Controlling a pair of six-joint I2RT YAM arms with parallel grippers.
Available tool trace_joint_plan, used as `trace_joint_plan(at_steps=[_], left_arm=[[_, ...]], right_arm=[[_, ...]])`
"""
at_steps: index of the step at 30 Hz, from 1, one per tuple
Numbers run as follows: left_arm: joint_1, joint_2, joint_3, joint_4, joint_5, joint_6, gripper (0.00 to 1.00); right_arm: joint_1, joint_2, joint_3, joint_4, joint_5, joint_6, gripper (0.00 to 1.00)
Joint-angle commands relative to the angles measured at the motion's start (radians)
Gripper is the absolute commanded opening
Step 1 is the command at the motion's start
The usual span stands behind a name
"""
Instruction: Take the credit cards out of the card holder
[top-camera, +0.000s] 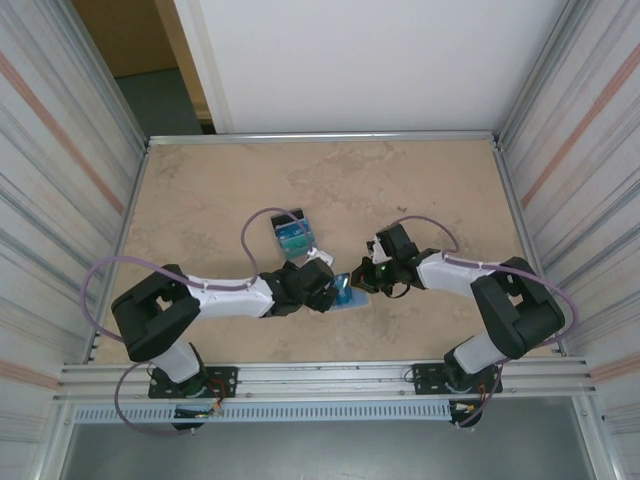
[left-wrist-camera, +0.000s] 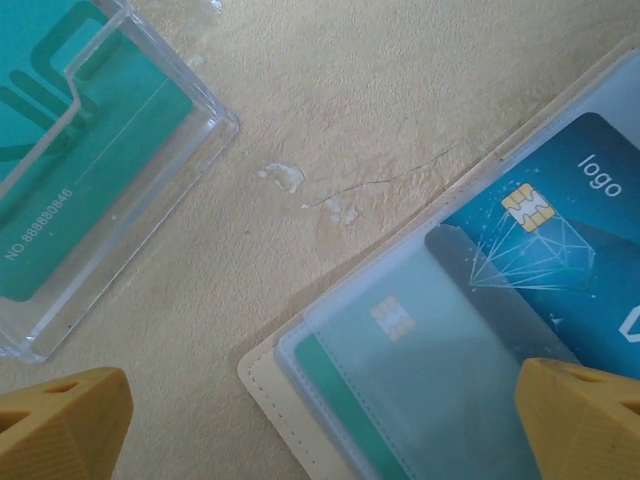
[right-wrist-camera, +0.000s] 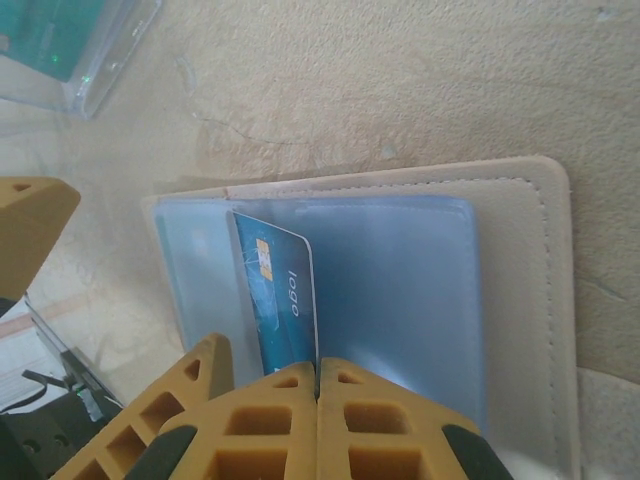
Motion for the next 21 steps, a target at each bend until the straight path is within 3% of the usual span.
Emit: trace_joint_plan(at_steps=[1, 11, 21], left_arm=[[-0.004, 0.022, 0.026, -0.024, -0.027, 0.005, 0.99], [-0.004, 0.05, 0.03, -0.03, -0.021, -0.018, 0.99], [-0.004, 0.044, 0.034, -0.026, -0.01, -0.024, 0.99]], right_arm=[[-0.004, -0.028, 0.011, -0.037, 0.019, -0.008, 0.0], [0.007, -0.056, -0.023, 0.073, -0.051, 0.034, 0.14], [0.059, 0.015, -0.013, 0.092, -0.012, 0.035, 0.16]])
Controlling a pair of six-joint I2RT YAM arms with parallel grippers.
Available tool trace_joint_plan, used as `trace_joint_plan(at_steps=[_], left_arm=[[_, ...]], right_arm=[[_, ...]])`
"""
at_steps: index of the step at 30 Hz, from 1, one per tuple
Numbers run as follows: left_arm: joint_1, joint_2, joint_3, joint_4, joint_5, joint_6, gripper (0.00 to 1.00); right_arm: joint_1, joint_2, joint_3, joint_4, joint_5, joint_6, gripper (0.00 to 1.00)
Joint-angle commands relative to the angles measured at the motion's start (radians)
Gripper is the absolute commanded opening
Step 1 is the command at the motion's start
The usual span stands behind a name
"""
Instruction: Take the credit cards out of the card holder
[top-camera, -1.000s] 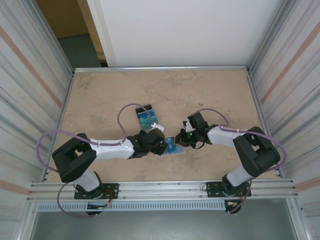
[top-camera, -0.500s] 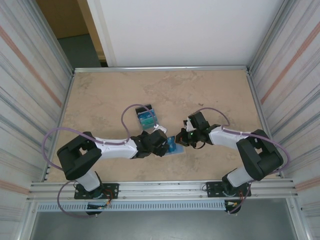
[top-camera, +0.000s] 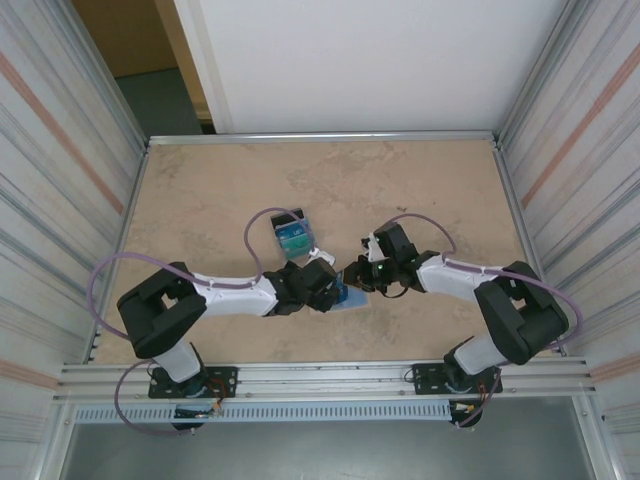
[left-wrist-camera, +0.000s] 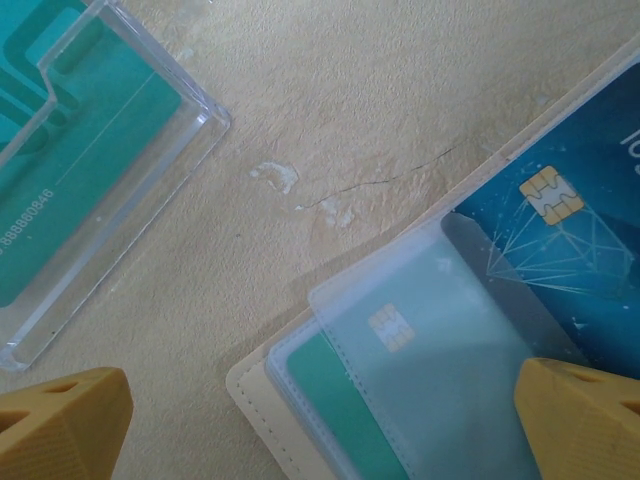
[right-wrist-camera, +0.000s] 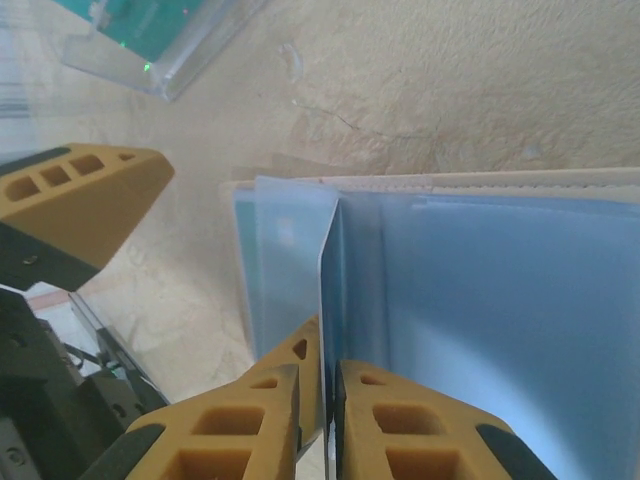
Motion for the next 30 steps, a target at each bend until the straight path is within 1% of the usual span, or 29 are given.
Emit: trace_joint_plan(at_steps=[1, 7, 12, 15, 22, 25, 27, 30], left_arm=[[-0.003, 0.01, 0.017, -0.024, -0.011, -0.015, 0.99], [-0.004, -0.035, 0.002, -0.023, -0.017, -0.026, 0.99], [-0.004, -0.11, -0.007, -0.029, -0.044, -0.014, 0.99], [0.0, -0.158, -0.014, -0.036, -0.06, -0.015, 0.99], [0.028, -0.293, -0.051, -0.007, -0.051, -0.007, 0.99], [0.042, -0.359, -0.066, 0.011, -0.036, 0.027, 0.99], [0.05, -0.401, -0.075, 0.028, -0.013, 0.061, 0.99], [0.076, -0.465, -0.086, 0.055, 0.056, 0.129, 0.99]], right_arm=[[0.013, 0.028, -0.001, -0.003, 0.031, 0.009, 0.15], [0.013, -0.01, 0.006, -0.089, 0.138, -0.02, 0.08], [0.014, -0.093, 0.028, -0.205, 0.239, -0.075, 0.06], [0.013, -0.152, 0.033, -0.246, 0.28, -0.102, 0.03], [0.018, -0.291, 0.051, -0.299, 0.32, -0.173, 0.03], [0.026, -0.35, 0.064, -0.316, 0.323, -0.212, 0.03], [0.038, -0.386, 0.078, -0.323, 0.321, -0.245, 0.02], [0.069, -0.432, 0.104, -0.323, 0.3, -0.308, 0.01]])
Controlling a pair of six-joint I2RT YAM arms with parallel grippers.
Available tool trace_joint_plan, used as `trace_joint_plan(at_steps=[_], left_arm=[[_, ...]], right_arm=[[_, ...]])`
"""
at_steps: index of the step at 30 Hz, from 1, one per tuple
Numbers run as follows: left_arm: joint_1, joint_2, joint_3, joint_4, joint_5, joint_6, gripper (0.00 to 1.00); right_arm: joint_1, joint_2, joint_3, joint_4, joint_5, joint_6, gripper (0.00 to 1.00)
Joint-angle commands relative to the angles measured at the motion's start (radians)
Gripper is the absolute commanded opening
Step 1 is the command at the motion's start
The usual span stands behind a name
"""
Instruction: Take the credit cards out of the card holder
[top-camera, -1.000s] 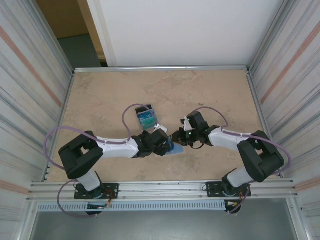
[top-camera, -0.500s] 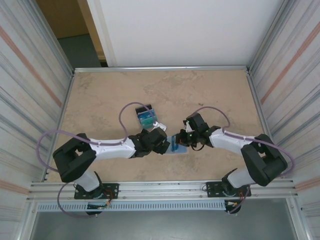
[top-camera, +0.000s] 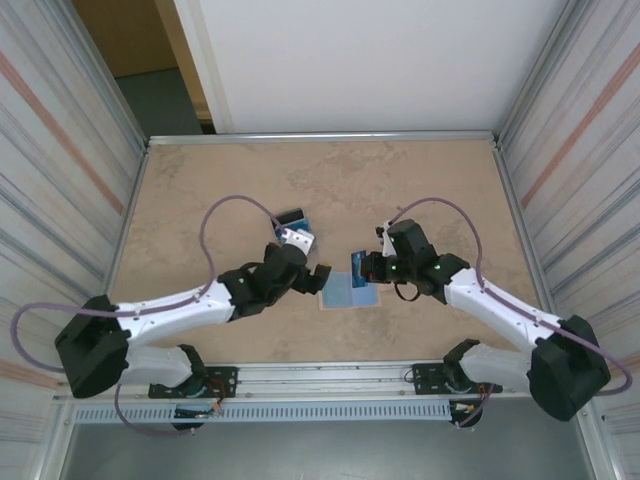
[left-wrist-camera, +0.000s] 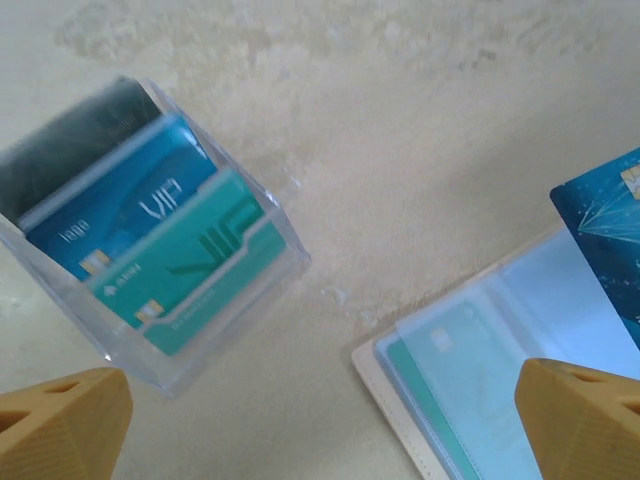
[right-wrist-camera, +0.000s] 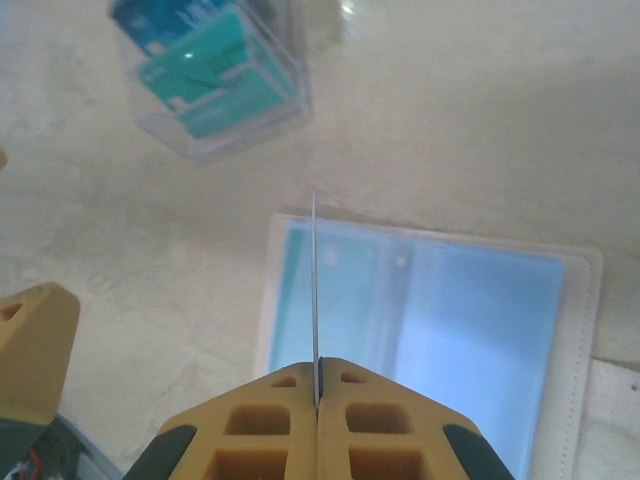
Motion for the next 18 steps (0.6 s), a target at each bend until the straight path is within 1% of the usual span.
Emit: trace_joint_plan(at_steps=[1, 3, 8, 10, 13, 18], left_arm=[[0.036, -0.082, -0.023, 0.058, 0.097, 0.105, 0.99], [0.083, -0.128, -0.028, 0.066, 0.199, 0.127, 0.99], [0.225, -0.226, -0.034, 0.074, 0.534, 0.177, 0.99], [0.258, -0.246, -0.022, 0.054, 0.66, 0.221, 0.97], [0.278, -0.25, 0.01, 0.0, 0.795, 0.297, 0.85], [0.281, -0.234, 0.067, -0.086, 0.93, 0.41, 0.69]], right_arm=[[0.036, -0.055, 0.057, -0.025, -0.014, -0.115, 0.0], [0.06, -0.073, 0.078, -0.026, -0.037, -0.16, 0.0], [0.11, -0.091, 0.134, -0.052, -0.096, -0.274, 0.01], [0.125, -0.091, 0.155, -0.066, -0.129, -0.323, 0.01], [0.152, -0.087, 0.181, -0.093, -0.157, -0.404, 0.02], [0.164, -0.06, 0.233, -0.141, -0.225, -0.503, 0.03]])
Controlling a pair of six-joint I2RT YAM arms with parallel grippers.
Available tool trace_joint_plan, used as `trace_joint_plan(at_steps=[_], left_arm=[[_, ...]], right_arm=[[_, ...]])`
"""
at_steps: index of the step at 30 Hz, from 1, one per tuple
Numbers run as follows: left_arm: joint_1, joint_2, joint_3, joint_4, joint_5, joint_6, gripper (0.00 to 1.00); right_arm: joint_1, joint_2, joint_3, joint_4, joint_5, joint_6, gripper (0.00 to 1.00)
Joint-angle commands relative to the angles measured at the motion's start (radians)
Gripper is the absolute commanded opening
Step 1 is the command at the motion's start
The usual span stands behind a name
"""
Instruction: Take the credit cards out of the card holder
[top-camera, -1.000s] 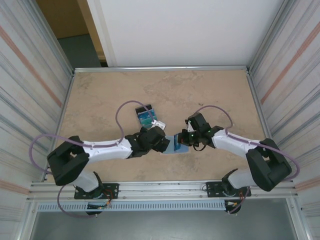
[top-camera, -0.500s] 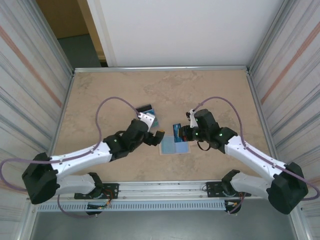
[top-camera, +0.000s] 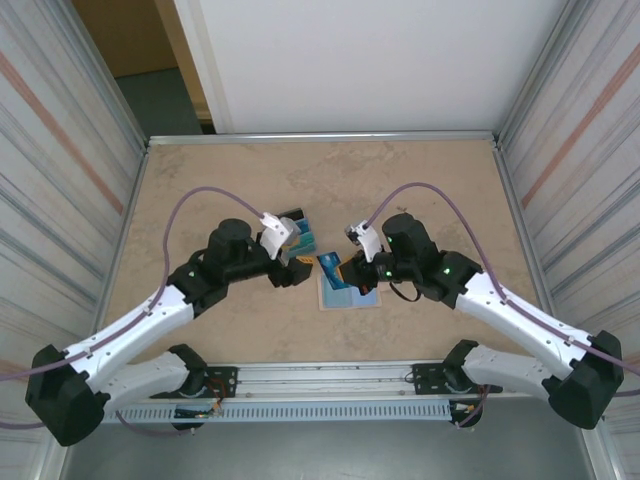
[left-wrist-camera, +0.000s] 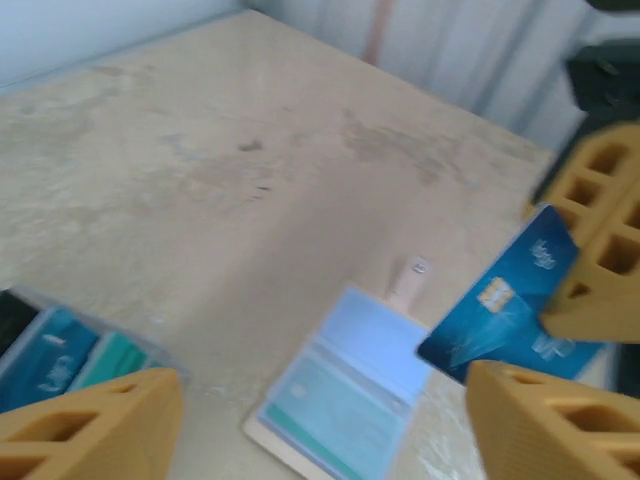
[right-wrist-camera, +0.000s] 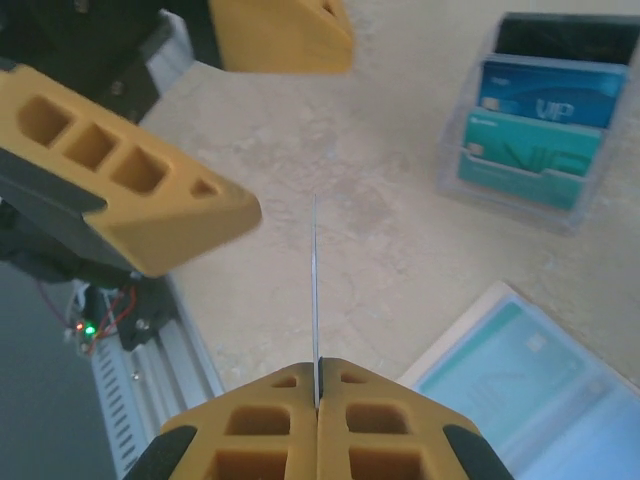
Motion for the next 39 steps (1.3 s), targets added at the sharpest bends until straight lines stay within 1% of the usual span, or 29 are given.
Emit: trace_joint_plan(at_steps=[1, 5, 7, 14, 19, 20, 22, 23, 25, 26, 27, 29, 32, 33, 34, 35, 39], left_arm=[[0.008, 0.005, 0.062, -0.072, 0.185, 0.127, 0.66], [0.007, 0.025, 0.1, -0.131, 0.269, 0.195, 0.63], [0.007, 0.039, 0.113, -0.154, 0.302, 0.217, 0.58], [0.006, 0.085, 0.131, -0.169, 0.346, 0.244, 0.29], [0.006, 0.096, 0.134, -0.18, 0.358, 0.265, 0.0], [0.006, 0.095, 0.133, -0.177, 0.355, 0.267, 0.0], [0.002, 0.089, 0.131, -0.174, 0.33, 0.27, 0.0], [-0.001, 0.084, 0.127, -0.168, 0.312, 0.269, 0.0], [-0.002, 0.064, 0.114, -0.148, 0.281, 0.263, 0.0], [-0.002, 0.053, 0.106, -0.137, 0.264, 0.258, 0.0], [-0.002, 0.036, 0.096, -0.119, 0.248, 0.251, 0.0], [-0.003, 0.001, 0.072, -0.083, 0.208, 0.23, 0.0], [-0.003, -0.049, 0.037, -0.026, 0.139, 0.187, 0.0], [-0.003, -0.062, 0.026, -0.012, 0.117, 0.169, 0.0], [-0.003, -0.076, 0.019, -0.001, 0.098, 0.154, 0.0], [-0.003, -0.09, 0.008, 0.013, 0.077, 0.135, 0.0], [-0.003, -0.133, -0.035, 0.067, 0.009, 0.062, 0.0]], right_arm=[[0.007, 0.018, 0.059, -0.061, -0.079, -0.125, 0.02], [0.012, 0.045, 0.093, -0.089, -0.102, -0.162, 0.01], [0.015, 0.061, 0.106, -0.095, -0.11, -0.175, 0.01], [0.024, 0.098, 0.131, -0.096, -0.124, -0.188, 0.01], [0.025, 0.091, 0.134, -0.095, -0.11, -0.192, 0.01], [0.025, 0.088, 0.133, -0.094, -0.104, -0.19, 0.02], [0.025, 0.075, 0.13, -0.088, -0.084, -0.186, 0.09], [0.023, 0.07, 0.126, -0.085, -0.068, -0.182, 0.17], [0.02, 0.052, 0.123, -0.083, -0.025, -0.166, 0.42], [0.021, 0.042, 0.121, -0.081, -0.005, -0.16, 0.49], [0.017, 0.029, 0.119, -0.081, 0.017, -0.153, 0.54], [0.012, 0.001, 0.108, -0.069, 0.058, -0.138, 0.61], [0.0, -0.041, 0.08, -0.036, 0.097, -0.109, 0.7], [-0.006, -0.075, 0.07, -0.022, 0.108, -0.097, 0.76], [-0.013, -0.091, 0.06, -0.012, 0.112, -0.087, 0.84], [-0.023, -0.109, 0.051, 0.004, 0.118, -0.066, 0.99], [-0.08, -0.182, 0.017, 0.063, 0.127, 0.012, 0.99]])
